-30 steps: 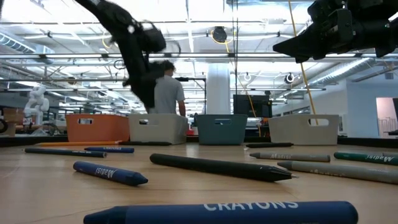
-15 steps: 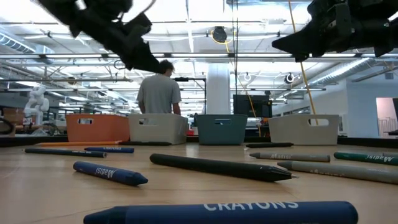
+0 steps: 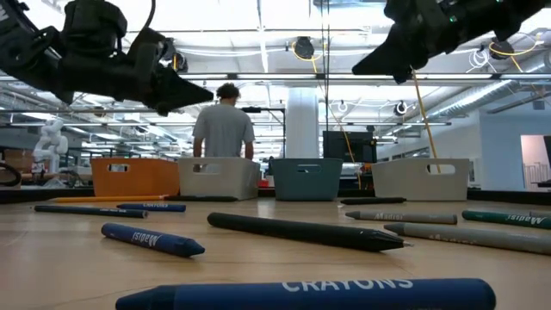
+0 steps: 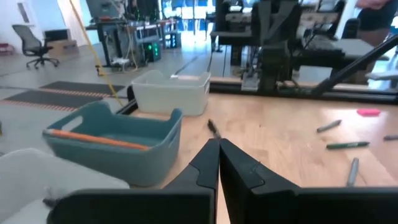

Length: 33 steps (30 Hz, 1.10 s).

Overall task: Sort crayons/erasers/pens/pencils in bins
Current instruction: Remove the orange pencil from the blue bin

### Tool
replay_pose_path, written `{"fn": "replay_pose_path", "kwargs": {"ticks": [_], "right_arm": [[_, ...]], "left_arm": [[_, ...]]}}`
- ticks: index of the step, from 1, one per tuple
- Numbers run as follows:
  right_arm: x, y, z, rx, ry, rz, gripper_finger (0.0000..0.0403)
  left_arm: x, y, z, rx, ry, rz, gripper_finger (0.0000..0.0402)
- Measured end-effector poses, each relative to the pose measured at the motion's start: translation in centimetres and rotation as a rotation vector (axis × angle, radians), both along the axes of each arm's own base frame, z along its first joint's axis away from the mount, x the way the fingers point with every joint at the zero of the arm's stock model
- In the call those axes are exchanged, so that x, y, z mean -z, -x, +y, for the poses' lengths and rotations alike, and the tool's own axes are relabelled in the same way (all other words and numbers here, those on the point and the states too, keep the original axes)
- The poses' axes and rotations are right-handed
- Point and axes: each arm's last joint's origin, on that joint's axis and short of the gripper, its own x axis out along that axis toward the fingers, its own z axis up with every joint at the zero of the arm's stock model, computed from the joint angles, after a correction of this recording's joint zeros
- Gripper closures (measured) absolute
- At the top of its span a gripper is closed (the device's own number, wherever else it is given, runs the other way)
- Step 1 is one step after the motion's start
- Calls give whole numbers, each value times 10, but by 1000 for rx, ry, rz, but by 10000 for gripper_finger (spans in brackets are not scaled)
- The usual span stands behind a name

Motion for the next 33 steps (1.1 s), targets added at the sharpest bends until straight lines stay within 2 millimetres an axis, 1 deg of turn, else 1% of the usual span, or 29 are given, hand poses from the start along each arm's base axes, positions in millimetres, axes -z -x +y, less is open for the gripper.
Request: {"fn": "replay_pose_path", "kwargs": {"ticks": [3,7,11,15,18,23,27,33], "right_arm": [[-3,-3,2,41,-62,25,403],[6,-4,5,112,-120,109,403],[11,-8,5,139,-171,125,403],[18,-12,4,146,-173,160,403],[15,-17,4,144,-167,175,403],[1,-24,4,132,-139,204,403],[-8,-25,4,131,-135,202,403],[-3,-21,3,177,-109,263,403]], "left_arm": [[3,3,1,-7,-1,9,385],[5,4,1,-7,-9,18,385],[6,4,1,-29,-11,25,385],[5,4,3,-61,-6,19,385],[5,4,4,-65,0,18,385],[5,4,4,-69,1,17,385],[5,5,5,-111,18,6,385],[5,6,9,-151,37,5,385]]}}
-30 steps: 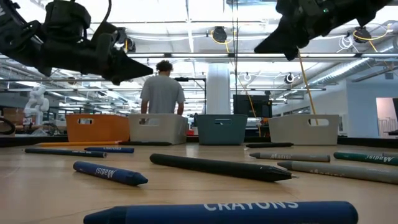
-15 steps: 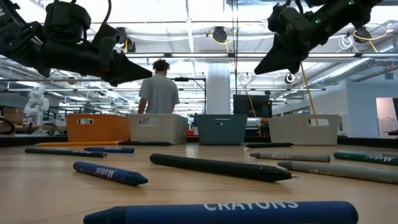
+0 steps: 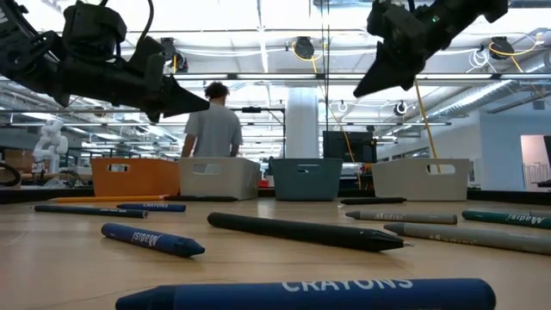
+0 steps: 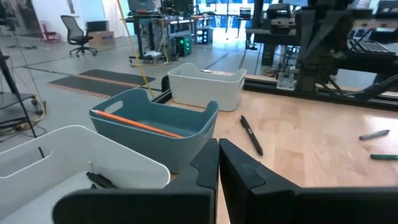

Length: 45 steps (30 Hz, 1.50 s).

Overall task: Sort crayons/erasers/pens/pencils in bins
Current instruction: Remove the orange pencil from the blue bin

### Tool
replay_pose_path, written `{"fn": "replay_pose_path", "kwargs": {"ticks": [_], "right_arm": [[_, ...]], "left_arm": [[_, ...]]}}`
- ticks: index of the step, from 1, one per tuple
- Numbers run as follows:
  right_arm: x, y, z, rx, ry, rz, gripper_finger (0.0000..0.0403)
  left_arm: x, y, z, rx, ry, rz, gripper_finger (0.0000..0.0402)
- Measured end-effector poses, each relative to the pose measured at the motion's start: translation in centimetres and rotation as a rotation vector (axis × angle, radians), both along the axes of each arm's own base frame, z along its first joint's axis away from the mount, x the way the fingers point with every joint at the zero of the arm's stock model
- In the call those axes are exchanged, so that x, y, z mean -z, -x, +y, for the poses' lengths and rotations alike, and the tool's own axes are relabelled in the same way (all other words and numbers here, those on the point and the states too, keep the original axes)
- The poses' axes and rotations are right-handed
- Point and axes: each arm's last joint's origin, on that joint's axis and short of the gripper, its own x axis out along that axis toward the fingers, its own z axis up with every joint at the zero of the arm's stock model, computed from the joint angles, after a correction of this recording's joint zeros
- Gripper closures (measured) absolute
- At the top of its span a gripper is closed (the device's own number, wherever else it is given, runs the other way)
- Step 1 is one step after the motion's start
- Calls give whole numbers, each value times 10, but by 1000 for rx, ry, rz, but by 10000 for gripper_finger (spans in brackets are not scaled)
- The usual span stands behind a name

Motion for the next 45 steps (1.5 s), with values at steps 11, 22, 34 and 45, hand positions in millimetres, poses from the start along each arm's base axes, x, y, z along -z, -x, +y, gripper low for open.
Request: {"fn": "replay_pose_path", "kwargs": {"ticks": [11,22,34,45], "right_arm": [[4,3,1,-82,19,63,403],[4,2,1,-102,37,65,403],[4,2,1,-102,37,64,403],[4,2,1,-102,37,64,403]], "left_arm": [[0,0,2,-7,-35,14,385],[0,0,2,-6,-51,20,385],[0,0,2,-6,-50,19,385],[0,1,2,-7,-47,19,385]]}}
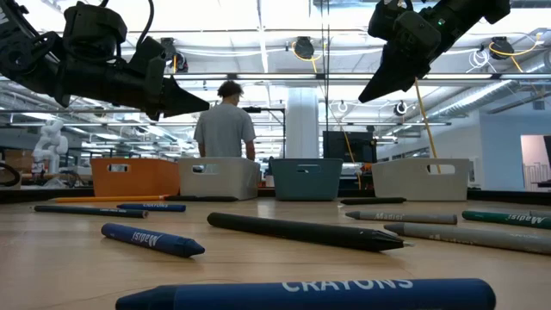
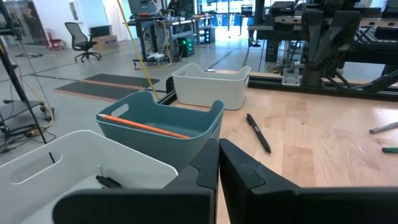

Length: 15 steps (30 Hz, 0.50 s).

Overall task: Sort crayons/erasers/pens/pencils in bins
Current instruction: Remove the orange pencil from the blue bin

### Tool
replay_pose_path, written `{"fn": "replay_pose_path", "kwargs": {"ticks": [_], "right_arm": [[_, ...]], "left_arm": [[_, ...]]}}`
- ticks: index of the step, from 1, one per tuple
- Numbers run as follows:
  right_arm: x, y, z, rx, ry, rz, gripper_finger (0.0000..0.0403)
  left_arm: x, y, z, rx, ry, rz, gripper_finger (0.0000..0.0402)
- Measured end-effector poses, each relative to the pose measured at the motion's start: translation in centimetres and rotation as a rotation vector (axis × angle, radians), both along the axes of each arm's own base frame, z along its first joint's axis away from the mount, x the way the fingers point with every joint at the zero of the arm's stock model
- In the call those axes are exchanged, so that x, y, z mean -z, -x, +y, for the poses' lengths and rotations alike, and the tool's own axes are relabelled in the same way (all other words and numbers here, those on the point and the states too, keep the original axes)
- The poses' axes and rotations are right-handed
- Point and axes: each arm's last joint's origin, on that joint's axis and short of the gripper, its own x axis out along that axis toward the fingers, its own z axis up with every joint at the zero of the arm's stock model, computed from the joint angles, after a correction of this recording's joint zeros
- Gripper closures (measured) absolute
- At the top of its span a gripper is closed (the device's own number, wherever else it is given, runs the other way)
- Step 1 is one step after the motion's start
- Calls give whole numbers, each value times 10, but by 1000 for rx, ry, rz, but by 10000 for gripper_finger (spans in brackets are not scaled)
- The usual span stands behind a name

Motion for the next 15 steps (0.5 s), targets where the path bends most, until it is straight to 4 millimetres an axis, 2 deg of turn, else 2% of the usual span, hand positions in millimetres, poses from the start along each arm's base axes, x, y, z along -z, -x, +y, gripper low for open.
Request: {"fn": "replay_pose_path", "kwargs": {"ticks": [6,15], "right_arm": [[0,0,0,0,0,1,403],[0,0,-3,13,0,-2,403]], "left_arm": [[0,1,6,-29,0,0,385],[0,8,25,-118,-10,4,385]]}}
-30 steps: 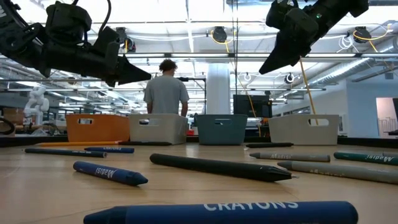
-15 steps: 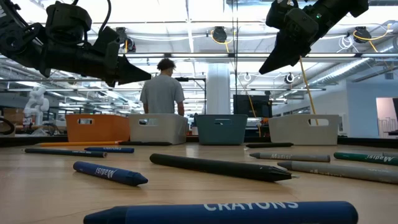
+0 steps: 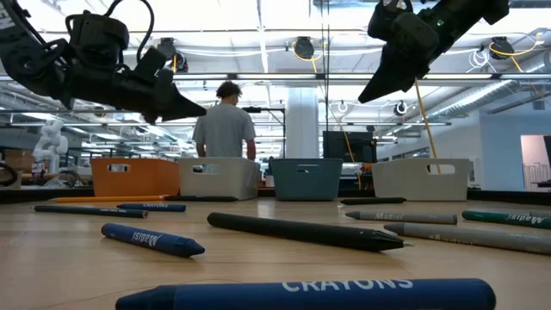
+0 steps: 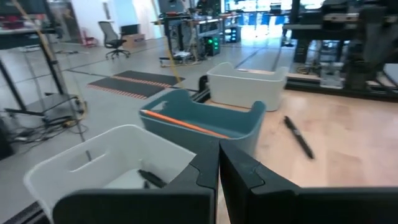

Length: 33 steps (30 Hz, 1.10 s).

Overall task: Sort crayons/erasers/pens/pencils in bins
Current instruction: Remove the orange pencil from the blue bin

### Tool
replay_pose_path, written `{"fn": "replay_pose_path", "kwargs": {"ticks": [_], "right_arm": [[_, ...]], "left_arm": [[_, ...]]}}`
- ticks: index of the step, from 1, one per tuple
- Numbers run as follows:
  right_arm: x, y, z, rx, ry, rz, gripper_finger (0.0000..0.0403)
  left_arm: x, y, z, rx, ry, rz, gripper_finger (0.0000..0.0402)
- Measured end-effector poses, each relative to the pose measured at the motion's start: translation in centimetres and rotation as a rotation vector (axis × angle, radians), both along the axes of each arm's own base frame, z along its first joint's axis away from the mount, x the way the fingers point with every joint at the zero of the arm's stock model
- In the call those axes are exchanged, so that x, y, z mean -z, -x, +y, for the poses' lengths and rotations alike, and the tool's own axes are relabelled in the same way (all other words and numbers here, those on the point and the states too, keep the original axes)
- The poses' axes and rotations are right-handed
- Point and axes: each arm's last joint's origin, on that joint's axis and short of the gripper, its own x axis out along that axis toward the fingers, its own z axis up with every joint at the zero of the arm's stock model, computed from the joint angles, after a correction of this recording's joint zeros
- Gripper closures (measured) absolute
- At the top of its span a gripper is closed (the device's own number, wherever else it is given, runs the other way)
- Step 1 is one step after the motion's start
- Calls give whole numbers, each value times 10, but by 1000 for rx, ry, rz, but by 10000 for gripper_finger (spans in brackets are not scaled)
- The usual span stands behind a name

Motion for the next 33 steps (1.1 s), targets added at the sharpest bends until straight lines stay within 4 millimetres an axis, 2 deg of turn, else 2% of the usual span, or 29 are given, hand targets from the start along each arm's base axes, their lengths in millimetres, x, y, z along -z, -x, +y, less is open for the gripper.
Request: {"fn": "replay_pose_path", "kwargs": {"ticks": [14,33], "right_arm": [[-2,1,-22,107,-9,-31,403],[-2,12,-69,240,84,11,403]], "left_arm": [[0,9,20,-107,-18,10,385],[0,9,21,-113,-10,3,385]]}}
